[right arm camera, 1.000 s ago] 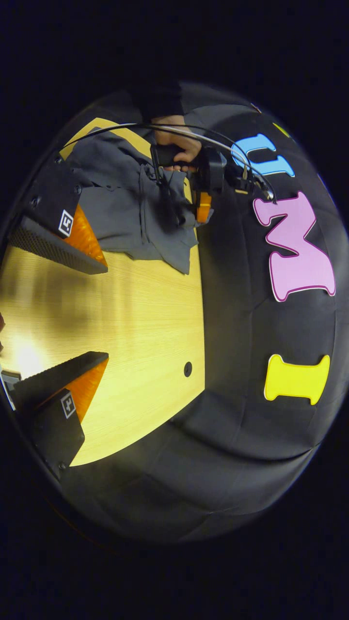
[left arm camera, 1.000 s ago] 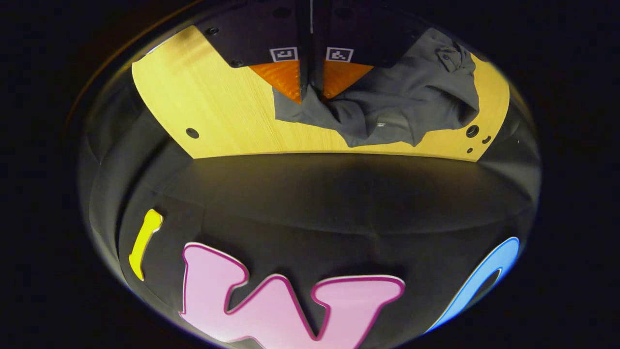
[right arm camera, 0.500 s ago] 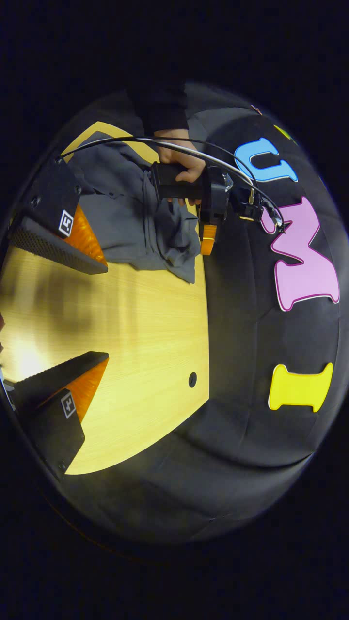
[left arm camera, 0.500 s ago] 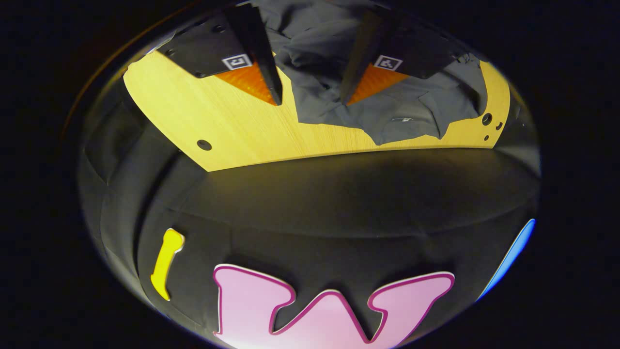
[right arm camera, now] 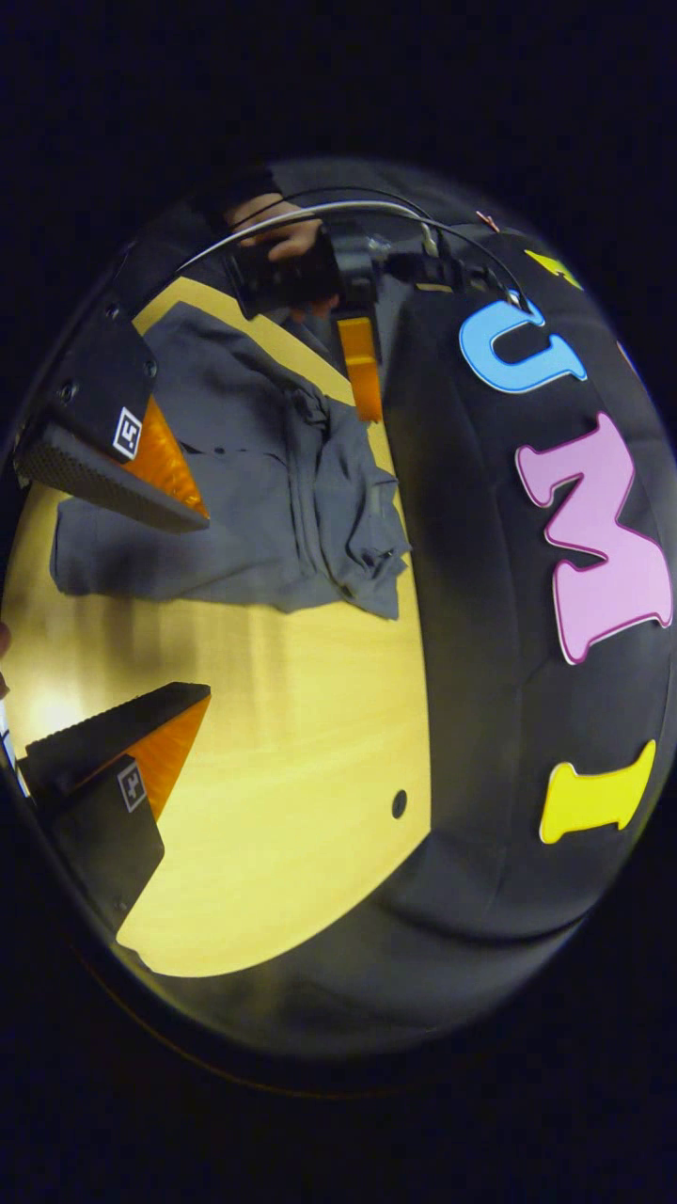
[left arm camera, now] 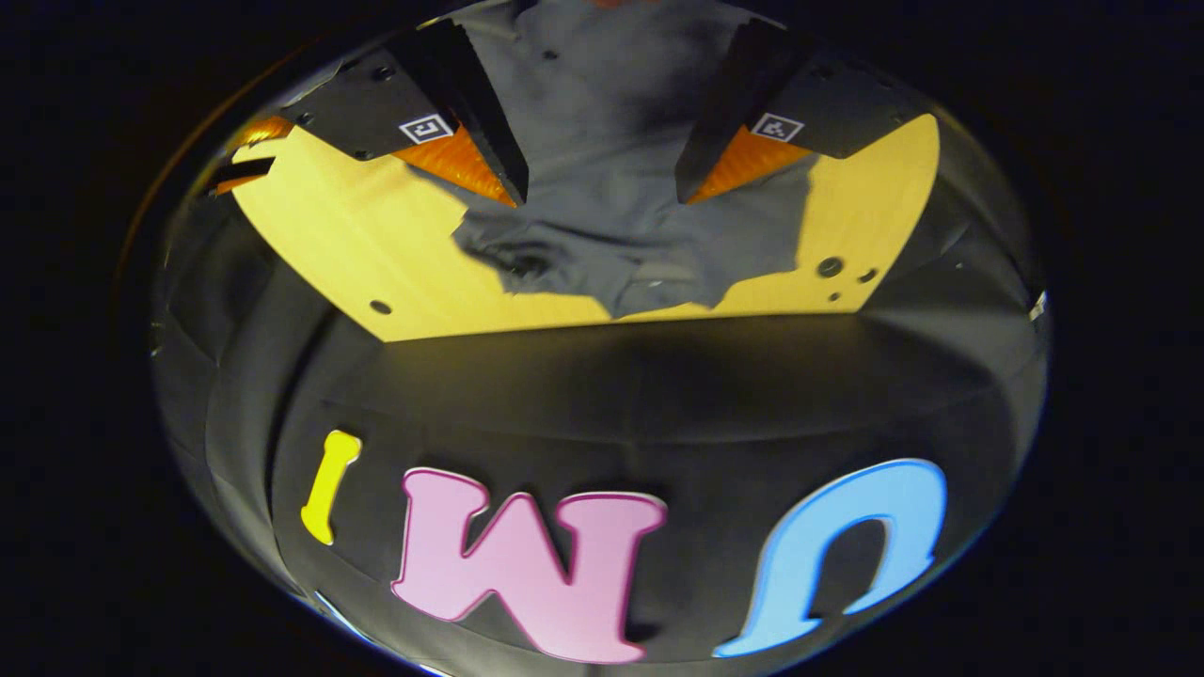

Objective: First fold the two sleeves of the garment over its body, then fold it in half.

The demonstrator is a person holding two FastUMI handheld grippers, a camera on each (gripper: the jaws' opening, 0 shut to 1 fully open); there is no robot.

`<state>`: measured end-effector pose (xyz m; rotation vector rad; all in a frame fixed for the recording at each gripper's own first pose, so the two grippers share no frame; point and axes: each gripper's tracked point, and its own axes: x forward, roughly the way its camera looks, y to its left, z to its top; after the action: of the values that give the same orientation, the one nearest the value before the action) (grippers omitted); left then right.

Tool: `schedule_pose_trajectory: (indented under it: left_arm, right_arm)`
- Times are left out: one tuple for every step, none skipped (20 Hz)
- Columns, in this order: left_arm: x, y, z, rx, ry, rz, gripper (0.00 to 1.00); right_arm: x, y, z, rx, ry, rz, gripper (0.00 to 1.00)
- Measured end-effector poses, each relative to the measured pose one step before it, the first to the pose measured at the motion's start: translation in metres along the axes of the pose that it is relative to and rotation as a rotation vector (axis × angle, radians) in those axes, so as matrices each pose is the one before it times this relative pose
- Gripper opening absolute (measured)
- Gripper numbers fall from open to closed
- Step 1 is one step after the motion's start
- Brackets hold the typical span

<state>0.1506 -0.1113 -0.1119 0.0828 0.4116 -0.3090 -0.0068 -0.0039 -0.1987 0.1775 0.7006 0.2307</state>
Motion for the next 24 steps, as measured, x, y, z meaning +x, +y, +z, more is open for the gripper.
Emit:
schedule_pose_trajectory:
  left_arm:
    - [-0.01981, 0.02052, -0.02253, 0.00757, 0.02754, 0.02430, 0.99]
    - [-0.01428, 0.01979, -0.02335, 0.01362, 0.02780, 0.02642, 0.99]
    - [-0.01090, 0.01628, -0.02263, 0.01408, 0.03161, 0.02516, 0.99]
    - [-0.01186, 0.01778, -0.02448, 0.00495, 0.03178, 0.01908, 0.99]
    - [-0.01239, 0.01185, -0.02308, -0.01556, 0.03376, 0.00327, 0.99]
    - [-0.00874, 0.00821, -0.01876, -0.03004, 0.02649, 0.00132, 0.99]
    - [-0.00835, 0.00896, -0.01757, -0.02982, 0.01946, 0.00325, 0.99]
    - [-0.00344, 0.01283, -0.02123, -0.02068, 0.01617, 0.01450, 0.99]
    - [-0.00307, 0.01131, -0.01438, -0.01832, 0.01231, 0.01571, 0.99]
    - [-0.00184, 0.00840, -0.01268, -0.01558, 0.00861, 0.01257, 0.99]
    - [-0.00072, 0.00599, -0.01026, -0.01200, 0.01127, 0.00601, 0.99]
    - [-0.00171, 0.00745, -0.00969, -0.00816, 0.01174, 0.00600, 0.99]
    - [-0.00018, 0.00628, -0.00811, -0.00586, 0.01058, -0.00040, 0.99]
    - [0.00245, 0.00378, -0.00845, -0.00489, 0.01285, -0.00669, 0.99]
    - [0.00243, 0.00374, -0.00538, -0.00069, 0.00818, -0.00169, 0.99]
    - [0.00630, 0.00331, -0.00734, 0.00029, 0.01454, 0.00171, 0.99]
    - [0.00226, -0.00060, -0.00539, -0.00173, 0.01838, -0.00183, 0.99]
    - [0.00206, -0.00069, -0.00221, -0.00128, 0.01081, -0.00343, 0.99]
    - [0.00358, 0.00085, -0.00245, 0.00397, 0.00780, 0.00045, 0.99]
    - [0.00663, 0.00124, -0.00395, 0.00878, 0.00479, 0.00475, 0.99]
    - [0.00484, 0.00056, -0.00255, 0.00995, 0.00814, 0.00706, 0.99]
    - [0.00238, 0.00027, -0.00236, 0.00903, 0.01041, 0.00722, 0.97]
    - [0.00139, 0.00011, -0.00072, 0.00752, 0.00345, 0.00788, 0.99]
    - [0.00224, -0.00258, -0.00018, 0.00460, 0.00536, 0.00115, 0.99]
  right_arm:
    - [0.00391, 0.00734, -0.01127, -0.00297, 0.02448, -0.00231, 1.00]
    - [0.00407, 0.00702, -0.01121, -0.00467, 0.02601, -0.00344, 1.00]
    - [0.00130, 0.00658, -0.01212, -0.00603, 0.03085, -0.00181, 1.00]
    - [0.00375, 0.00752, -0.01137, -0.00401, 0.02803, 0.00465, 0.99]
    - [0.00283, 0.00592, -0.00917, -0.00362, 0.02227, -0.00080, 1.00]
    - [0.00366, 0.00223, -0.00609, -0.00369, 0.01385, -0.00627, 1.00]
    - [0.00341, 0.00129, -0.00721, -0.00449, 0.01303, -0.00765, 1.00]
    - [0.00205, 0.00027, -0.00482, -0.00282, 0.01101, -0.00919, 1.00]
    - [0.00366, -0.00179, -0.00251, -0.00117, 0.00786, -0.01318, 1.00]
    - [0.00252, -0.00134, -0.00194, -0.00121, 0.00334, -0.01250, 0.99]
    - [0.00179, -0.00124, -0.00246, -0.00159, 0.00644, -0.01286, 1.00]
    - [0.00273, -0.00157, -0.00176, -0.00355, 0.00512, -0.00970, 0.99]
    - [0.00230, -0.00112, -0.00196, -0.00845, 0.00380, -0.01196, 1.00]
    - [0.00057, -0.00187, -0.00223, -0.00597, 0.00550, -0.01331, 1.00]
    - [0.00191, -0.00133, -0.00262, -0.00081, 0.00561, -0.00755, 1.00]
    - [0.00195, 0.00136, -0.00154, 0.00411, 0.00889, -0.00022, 1.00]
    - [0.00224, 0.00206, -0.00261, 0.00618, 0.01335, 0.00301, 0.99]
    - [0.00363, 0.00267, -0.00352, 0.00139, 0.01045, 0.00038, 1.00]
    - [0.00504, 0.00259, -0.00407, -0.00576, 0.01280, -0.00847, 1.00]
    - [0.00359, 0.00132, -0.00291, -0.00908, 0.01072, -0.00776, 1.00]
    - [0.00307, 0.00052, -0.00342, -0.00733, 0.01020, -0.00899, 1.00]
    - [0.00171, 0.00083, -0.00089, -0.00570, 0.00560, -0.00864, 1.00]
    - [0.00096, -0.00034, 0.00014, -0.01477, -0.00179, -0.01194, 1.00]
    - [0.00162, 0.00073, -0.00032, -0.01437, 0.00707, -0.01164, 1.00]
